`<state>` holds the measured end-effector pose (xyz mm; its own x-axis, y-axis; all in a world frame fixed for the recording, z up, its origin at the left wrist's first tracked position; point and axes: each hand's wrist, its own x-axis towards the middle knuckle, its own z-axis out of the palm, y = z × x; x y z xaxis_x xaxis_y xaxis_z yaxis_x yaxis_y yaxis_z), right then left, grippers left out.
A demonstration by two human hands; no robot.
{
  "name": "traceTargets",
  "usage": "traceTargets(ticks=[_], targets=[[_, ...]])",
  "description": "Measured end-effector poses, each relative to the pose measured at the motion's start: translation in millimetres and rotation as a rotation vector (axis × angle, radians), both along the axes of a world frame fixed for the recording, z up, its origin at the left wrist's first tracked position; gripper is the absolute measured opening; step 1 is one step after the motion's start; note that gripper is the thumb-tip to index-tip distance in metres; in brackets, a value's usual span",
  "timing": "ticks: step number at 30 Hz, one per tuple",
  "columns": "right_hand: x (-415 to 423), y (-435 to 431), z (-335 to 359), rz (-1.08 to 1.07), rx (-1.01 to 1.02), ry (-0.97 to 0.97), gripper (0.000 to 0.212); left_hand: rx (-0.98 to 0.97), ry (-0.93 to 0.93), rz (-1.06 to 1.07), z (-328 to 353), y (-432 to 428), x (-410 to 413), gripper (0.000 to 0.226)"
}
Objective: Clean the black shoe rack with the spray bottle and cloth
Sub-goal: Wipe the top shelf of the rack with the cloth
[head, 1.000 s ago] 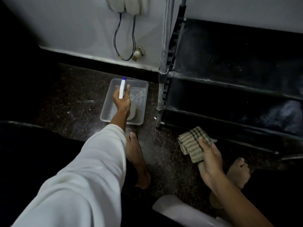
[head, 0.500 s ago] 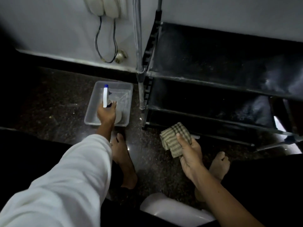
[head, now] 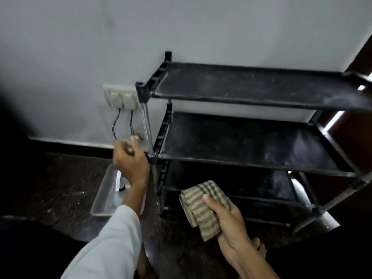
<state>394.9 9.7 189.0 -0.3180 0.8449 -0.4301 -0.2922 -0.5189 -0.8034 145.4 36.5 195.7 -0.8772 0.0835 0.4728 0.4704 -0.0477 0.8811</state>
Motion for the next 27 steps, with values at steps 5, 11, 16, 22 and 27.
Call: traceTargets(ticks=[5,11,16,22,27], targets=[[12.8,14.8,102.2,0.024,0.378,0.003,0.051,0.413,-0.028,0.038,161.9,12.4,-47.6,0.031],[12.3,42.9,228.3,0.009,1.062,-0.219,0.038,-0.136,0.206,-0.627,245.5,39.0,-58.2,0.018],[-17.2,76.1,273.6,-0.007,1.515,-0.575,0.034,-0.335,0.376,-0.851,240.4,75.6,-48.3,0.015],[-71.7,110.6,277.0,0.268,1.678,-0.716,0.027,-0.371,0.437,-1.02,219.2,98.8,-50.8,0.009],[-90.1,108.7,260.2,0.468,1.961,-0.949,0.04,-0.403,0.421,-1.091,210.1,98.8,-53.6,0.011]])
